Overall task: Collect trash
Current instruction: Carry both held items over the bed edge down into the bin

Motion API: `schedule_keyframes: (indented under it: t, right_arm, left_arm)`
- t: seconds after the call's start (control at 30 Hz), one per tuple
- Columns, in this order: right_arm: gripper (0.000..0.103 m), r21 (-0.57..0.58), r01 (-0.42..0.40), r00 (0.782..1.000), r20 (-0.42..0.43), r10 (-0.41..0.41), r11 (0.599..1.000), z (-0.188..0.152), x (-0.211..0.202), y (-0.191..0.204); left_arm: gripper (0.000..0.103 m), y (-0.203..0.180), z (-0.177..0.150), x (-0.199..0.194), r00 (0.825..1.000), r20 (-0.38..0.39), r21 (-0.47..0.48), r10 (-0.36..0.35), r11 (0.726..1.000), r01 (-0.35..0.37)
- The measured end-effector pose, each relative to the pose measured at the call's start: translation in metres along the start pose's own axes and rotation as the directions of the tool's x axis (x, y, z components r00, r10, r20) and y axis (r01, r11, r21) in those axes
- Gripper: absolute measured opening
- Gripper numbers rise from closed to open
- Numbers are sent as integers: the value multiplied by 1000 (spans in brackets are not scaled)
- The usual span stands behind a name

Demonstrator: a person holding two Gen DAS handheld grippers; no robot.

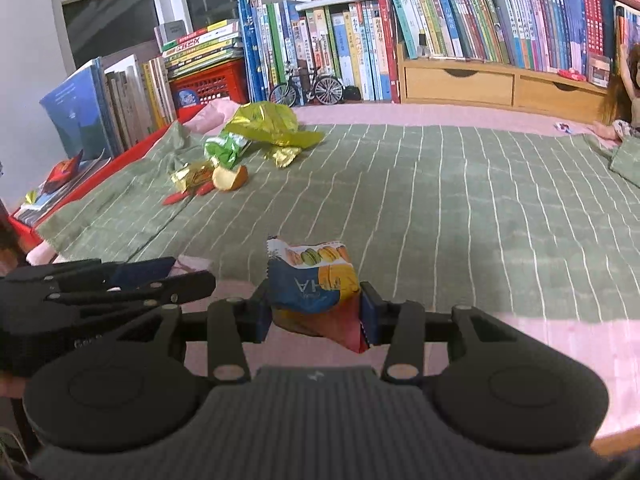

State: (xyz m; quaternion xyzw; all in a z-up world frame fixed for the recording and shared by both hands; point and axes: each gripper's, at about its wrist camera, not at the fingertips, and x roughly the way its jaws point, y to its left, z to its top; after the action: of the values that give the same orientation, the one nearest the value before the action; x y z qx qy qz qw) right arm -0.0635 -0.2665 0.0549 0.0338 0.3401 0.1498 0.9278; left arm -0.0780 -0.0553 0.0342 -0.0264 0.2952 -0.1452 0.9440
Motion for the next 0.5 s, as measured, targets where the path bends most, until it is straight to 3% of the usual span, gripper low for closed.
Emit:
schedule_keyframes:
  t: [0.5]
  right_arm:
    - [48, -31, 9, 999, -42, -10, 999, -35, -29, 2]
  left_arm:
    - [39, -14, -31, -23, 998, -42, 44, -40, 998, 42]
